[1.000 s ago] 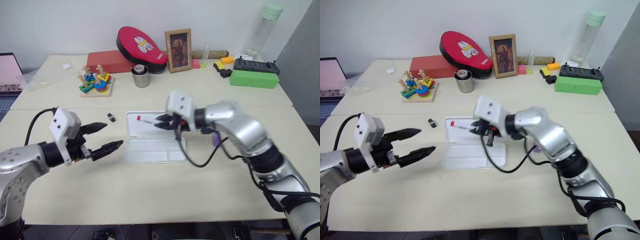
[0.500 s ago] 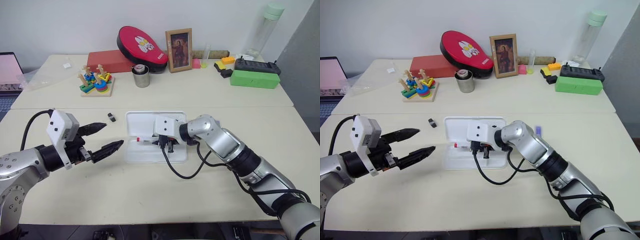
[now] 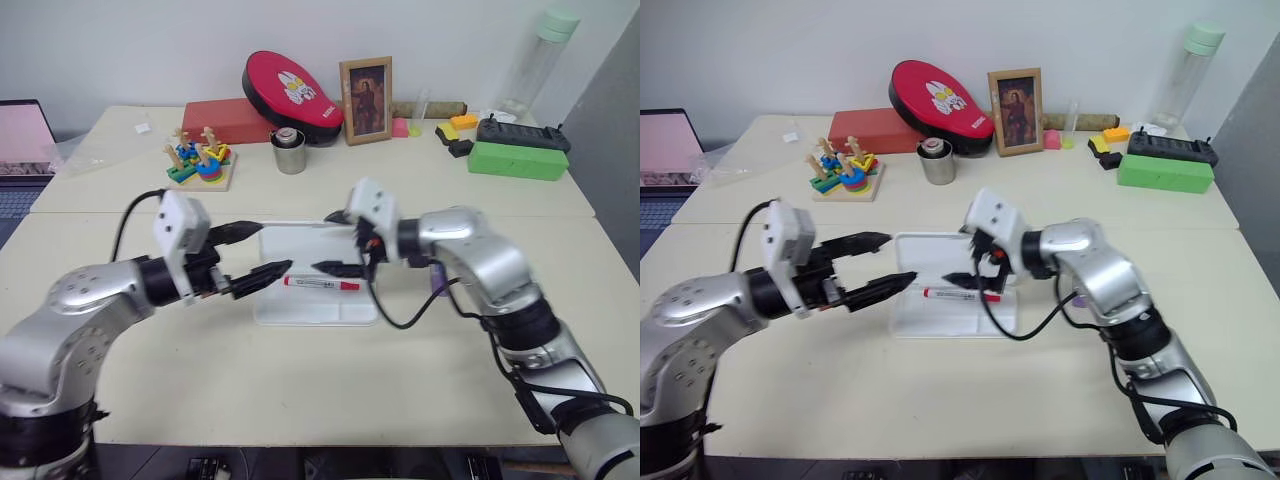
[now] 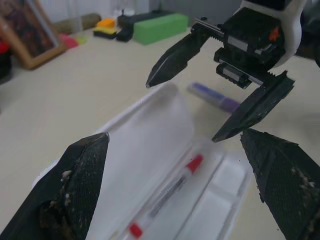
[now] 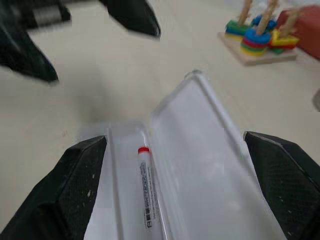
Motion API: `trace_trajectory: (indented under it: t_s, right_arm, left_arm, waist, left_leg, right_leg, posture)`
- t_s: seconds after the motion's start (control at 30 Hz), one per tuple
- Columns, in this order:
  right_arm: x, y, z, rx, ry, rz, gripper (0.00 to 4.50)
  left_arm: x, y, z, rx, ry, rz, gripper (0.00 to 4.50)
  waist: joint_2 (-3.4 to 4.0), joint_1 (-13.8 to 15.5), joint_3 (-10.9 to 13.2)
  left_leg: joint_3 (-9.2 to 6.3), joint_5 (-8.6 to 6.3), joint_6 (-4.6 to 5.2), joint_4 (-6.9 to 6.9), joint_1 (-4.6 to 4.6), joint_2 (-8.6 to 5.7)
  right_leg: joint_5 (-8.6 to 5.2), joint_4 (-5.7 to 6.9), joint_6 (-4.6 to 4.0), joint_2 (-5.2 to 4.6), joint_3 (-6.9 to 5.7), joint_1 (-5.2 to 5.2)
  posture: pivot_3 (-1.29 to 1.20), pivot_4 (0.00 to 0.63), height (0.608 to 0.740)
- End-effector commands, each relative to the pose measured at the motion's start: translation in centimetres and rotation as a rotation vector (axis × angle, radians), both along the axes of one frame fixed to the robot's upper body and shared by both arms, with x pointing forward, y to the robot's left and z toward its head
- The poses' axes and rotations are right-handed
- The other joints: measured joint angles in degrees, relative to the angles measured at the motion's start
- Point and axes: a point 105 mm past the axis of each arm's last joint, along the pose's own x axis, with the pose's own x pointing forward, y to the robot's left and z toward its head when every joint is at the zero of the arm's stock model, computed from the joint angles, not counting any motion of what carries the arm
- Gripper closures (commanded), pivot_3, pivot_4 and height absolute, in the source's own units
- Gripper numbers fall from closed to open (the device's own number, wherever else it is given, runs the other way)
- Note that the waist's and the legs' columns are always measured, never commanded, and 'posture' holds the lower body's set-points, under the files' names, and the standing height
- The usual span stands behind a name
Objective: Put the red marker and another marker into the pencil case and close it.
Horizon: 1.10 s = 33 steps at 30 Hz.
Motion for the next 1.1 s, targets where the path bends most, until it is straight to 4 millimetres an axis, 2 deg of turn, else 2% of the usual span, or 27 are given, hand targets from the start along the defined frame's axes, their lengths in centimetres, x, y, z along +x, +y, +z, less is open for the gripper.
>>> trace_trajectory:
  t_s: [0.03, 0.2, 0.33, 0.47, 0.57, 0.73, 0.77, 0.8, 0.93, 1.1]
  right_arm:
    - [-0.3, -4.1, 0.3, 0.031, 0.049, -0.163, 0.04]
    - [0.0, -8.7, -2.0, -0.023, 0.149, -0.417, 0.04]
    - [1.2, -13.2, -7.2, -0.194, 0.309, -0.761, 0.04]
    - [1.3, -13.4, -9.2, -0.188, 0.398, -0.881, 0.04]
    - [1.8, -14.5, -10.9, -0.243, 0.407, -0.983, 0.04]
    - [1.9, -14.0, -12.0, -0.255, 0.424, -0.979, 0.04]
    - [1.9, -14.0, -12.1, -0.269, 0.417, -0.981, 0.4]
    - [1.9, -14.1, -12.2, -0.28, 0.413, -0.98, 0.45]
    - [1.7, -14.1, -12.5, -0.323, 0.405, -0.955, 1.61]
    - [2.0, -14.3, -12.4, -0.335, 0.386, -0.957, 2.73]
  left_arm:
    - [0.3, -3.0, -0.1, -0.002, -0.025, -0.114, 0.0]
    - [0.6, -5.6, -0.2, -0.022, -0.029, -0.215, 0.0]
    - [0.8, -7.3, -0.3, -0.013, -0.049, -0.293, 0.0]
    - [1.3, -7.8, 0.0, -0.002, -0.077, -0.323, 0.0]
    - [1.6, -8.1, -0.2, 0.03, -0.103, -0.326, 0.0]
    - [1.6, -8.4, -0.1, 0.027, -0.118, -0.336, 0.0]
    - [1.6, -8.4, -0.1, 0.027, -0.119, -0.335, 0.0]
    - [1.6, -8.4, -0.1, 0.027, -0.121, -0.334, 0.0]
    - [1.6, -8.2, 0.0, 0.029, -0.128, -0.325, 0.0]
    - [1.6, -8.1, 0.1, 0.027, -0.133, -0.311, 0.0]
  waist:
    - [0.0, 0.0, 0.0]
    - [0.02, -0.4, 0.0]
    - [0.02, -1.1, 0.0]
    - [-0.01, -0.2, 0.0]
    - [0.02, -0.3, 0.0]
    - [-0.05, -0.3, 0.0]
    - [-0.05, -0.3, 0.0]
    - [-0.05, -0.3, 0.0]
    - [-0.05, -0.1, 0.0]
    - [-0.09, 0.2, -0.1]
  left_leg:
    - [0.0, 0.0, 0.0, 0.0, 0.0, -0.01]
    - [0.05, 0.0, 0.01, 0.0, -0.05, -0.01]
    - [0.06, 0.0, 0.02, 0.0, -0.03, -0.01]
    - [0.05, 0.0, 0.02, 0.1, -0.09, -0.04]
    - [0.05, 0.01, 0.02, 0.08, -0.07, -0.03]
    - [0.04, 0.01, 0.02, 0.1, 0.0, -0.03]
    - [0.04, 0.01, 0.02, 0.11, 0.06, -0.03]
    - [0.04, 0.02, 0.03, 0.11, 0.14, -0.03]
    - [0.04, 0.03, 0.06, 0.1, 0.35, -0.03]
    - [0.03, 0.03, 0.06, 0.1, 0.49, -0.03]
  right_leg:
    - [0.0, 0.01, 0.0, 0.0, 0.0, 0.01]
    - [0.0, 0.01, 0.0, 0.0, 0.06, -0.06]
    - [0.0, 0.04, 0.0, 0.0, 0.08, -0.07]
    - [0.0, -0.01, 0.01, 0.0, 0.07, -0.03]
    - [0.0, 0.03, 0.01, 0.0, 0.07, -0.04]
    - [0.02, 0.02, 0.04, 0.0, 0.06, 0.05]
    - [0.03, 0.02, 0.06, 0.0, 0.07, 0.11]
    - [0.04, 0.02, 0.06, 0.0, 0.08, 0.17]
    - [0.04, 0.0, 0.07, 0.0, 0.08, 0.42]
    - [0.04, -0.05, 0.09, 0.0, 0.07, 0.6]
  posture:
    - [0.0, 0.15, 0.74]
    - [0.0, 0.15, 0.74]
    - [0.0, 0.15, 0.74]
    - [0.0, 0.15, 0.74]
    - [0.0, 0.15, 0.74]
    - [0.0, 0.15, 0.74]
    - [0.0, 0.15, 0.74]
    - [0.0, 0.15, 0.74]
    - [0.0, 0.15, 0.74]
    - [0.0, 0.15, 0.74]
